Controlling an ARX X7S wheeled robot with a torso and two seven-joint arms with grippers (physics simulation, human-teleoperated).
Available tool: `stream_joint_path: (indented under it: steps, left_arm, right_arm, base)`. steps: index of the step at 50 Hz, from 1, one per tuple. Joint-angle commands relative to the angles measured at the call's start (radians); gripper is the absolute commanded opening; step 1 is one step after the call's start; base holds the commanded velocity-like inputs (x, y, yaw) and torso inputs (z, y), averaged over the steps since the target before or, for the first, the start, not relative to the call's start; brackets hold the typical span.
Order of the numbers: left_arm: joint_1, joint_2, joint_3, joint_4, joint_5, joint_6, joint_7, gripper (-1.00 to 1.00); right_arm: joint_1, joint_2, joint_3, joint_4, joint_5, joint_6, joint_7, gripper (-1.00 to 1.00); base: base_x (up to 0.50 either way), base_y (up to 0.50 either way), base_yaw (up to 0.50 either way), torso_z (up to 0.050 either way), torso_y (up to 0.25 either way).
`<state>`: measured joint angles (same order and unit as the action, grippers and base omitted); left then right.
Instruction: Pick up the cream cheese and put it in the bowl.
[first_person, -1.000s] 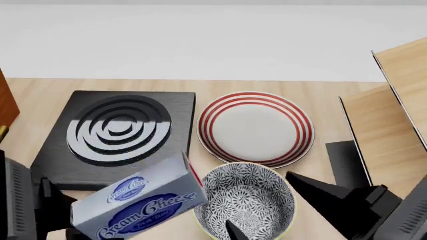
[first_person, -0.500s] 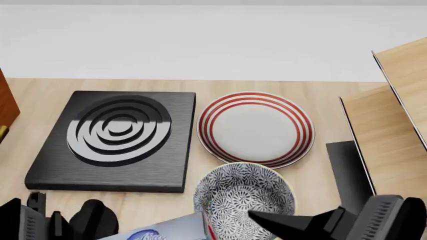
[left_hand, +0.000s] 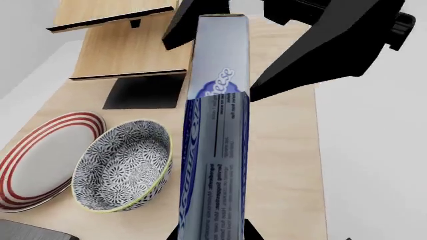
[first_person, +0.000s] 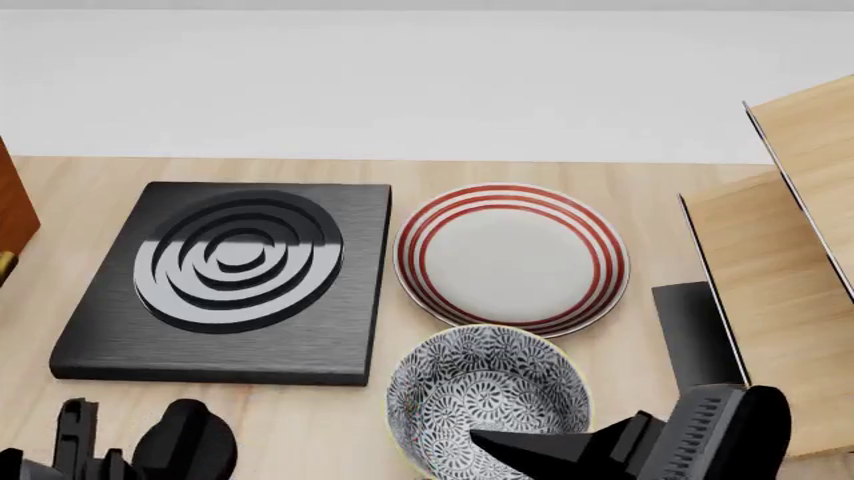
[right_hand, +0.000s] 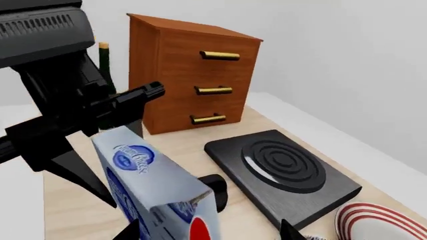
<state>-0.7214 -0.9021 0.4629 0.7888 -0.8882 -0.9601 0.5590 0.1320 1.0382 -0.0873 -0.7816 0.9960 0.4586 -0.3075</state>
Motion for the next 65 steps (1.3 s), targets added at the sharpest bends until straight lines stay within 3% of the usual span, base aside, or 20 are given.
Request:
stream_joint_path:
  steps: [1,14,27,28,60,61,65]
  left_arm:
    - [-0.047,0.013,-0.038,0.033,-0.095,-0.032,-0.039,-1.0]
    - [-0.097,0.049,-0.026,0.047,-0.145,-0.092,-0.093,-1.0]
    - [-0.109,0.065,0.039,0.054,-0.084,-0.112,-0.104,-1.0]
    - [-0.112,0.066,0.04,0.053,-0.084,-0.115,-0.105,-1.0]
    - [-0.124,0.071,0.086,0.022,-0.017,-0.119,-0.14,-1.0]
    - [-0.126,0.071,0.084,0.022,-0.022,-0.121,-0.142,1.0]
    - [-0.123,0.071,0.09,0.026,-0.009,-0.119,-0.153,1.0]
  right_arm:
    - [0.06,-0.02,-0.062,0.012,-0.031,0.041,-0.009,1.0]
    - [0.137,-0.067,-0.164,0.011,-0.086,0.104,-0.029,1.0]
    - [0.155,-0.08,-0.199,0.022,-0.117,0.112,-0.047,1.0]
    - [0.154,-0.081,-0.195,0.025,-0.114,0.108,-0.047,-1.0]
    - [0.152,-0.068,-0.216,0.006,-0.155,0.109,-0.039,-1.0]
    - [0.151,-0.069,-0.218,0.009,-0.157,0.107,-0.043,-1.0]
    - [0.155,-0.074,-0.231,0.014,-0.17,0.112,-0.044,-1.0]
  base:
    - [0.0,0.0,0.0,0.0,0.0]
    - [0.0,0.0,0.0,0.0,0.001]
    - [0.0,0.0,0.0,0.0,0.0]
    - [0.0,0.0,0.0,0.0,0.0]
    - [0.0,0.0,0.0,0.0,0.0]
    - [0.0,0.0,0.0,0.0,0.0]
    - [0.0,0.0,0.0,0.0,0.003]
